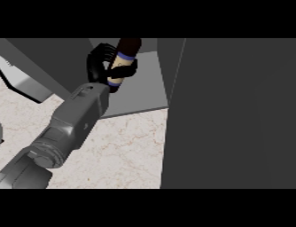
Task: Pick up the wine, place it into the cabinet and close the cabinet
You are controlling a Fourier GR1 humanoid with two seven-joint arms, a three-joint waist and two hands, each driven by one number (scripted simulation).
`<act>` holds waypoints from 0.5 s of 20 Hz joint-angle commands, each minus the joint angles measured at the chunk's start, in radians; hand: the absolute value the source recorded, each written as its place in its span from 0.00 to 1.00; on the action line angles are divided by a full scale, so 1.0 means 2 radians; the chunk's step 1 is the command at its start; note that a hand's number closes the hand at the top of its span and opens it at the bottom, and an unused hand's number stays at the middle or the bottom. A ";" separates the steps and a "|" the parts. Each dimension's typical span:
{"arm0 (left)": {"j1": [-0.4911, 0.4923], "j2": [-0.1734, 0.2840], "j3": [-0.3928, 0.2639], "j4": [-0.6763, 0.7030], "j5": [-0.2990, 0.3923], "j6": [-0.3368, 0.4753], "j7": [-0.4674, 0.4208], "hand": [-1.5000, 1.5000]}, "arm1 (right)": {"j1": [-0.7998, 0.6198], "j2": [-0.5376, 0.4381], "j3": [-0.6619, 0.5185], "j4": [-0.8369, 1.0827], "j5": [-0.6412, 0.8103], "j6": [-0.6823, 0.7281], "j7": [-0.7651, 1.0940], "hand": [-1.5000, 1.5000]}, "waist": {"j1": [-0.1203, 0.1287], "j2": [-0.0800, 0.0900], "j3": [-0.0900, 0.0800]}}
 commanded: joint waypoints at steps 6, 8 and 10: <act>0.017 0.017 -0.022 0.002 -0.024 0.047 0.025 1.00 | 0.009 0.001 0.003 -0.014 -0.006 0.005 0.000 0.00 | -0.005 0.003 -0.001; 0.023 0.031 -0.028 0.001 -0.032 0.049 0.027 1.00 | 0.004 0.003 0.007 -0.014 -0.012 0.006 0.000 0.00 | -0.007 0.006 -0.001; 0.034 0.019 -0.033 0.001 -0.037 0.022 0.023 0.00 | 0.013 0.003 0.011 -0.010 -0.007 0.009 -0.001 0.00 | -0.005 0.006 -0.001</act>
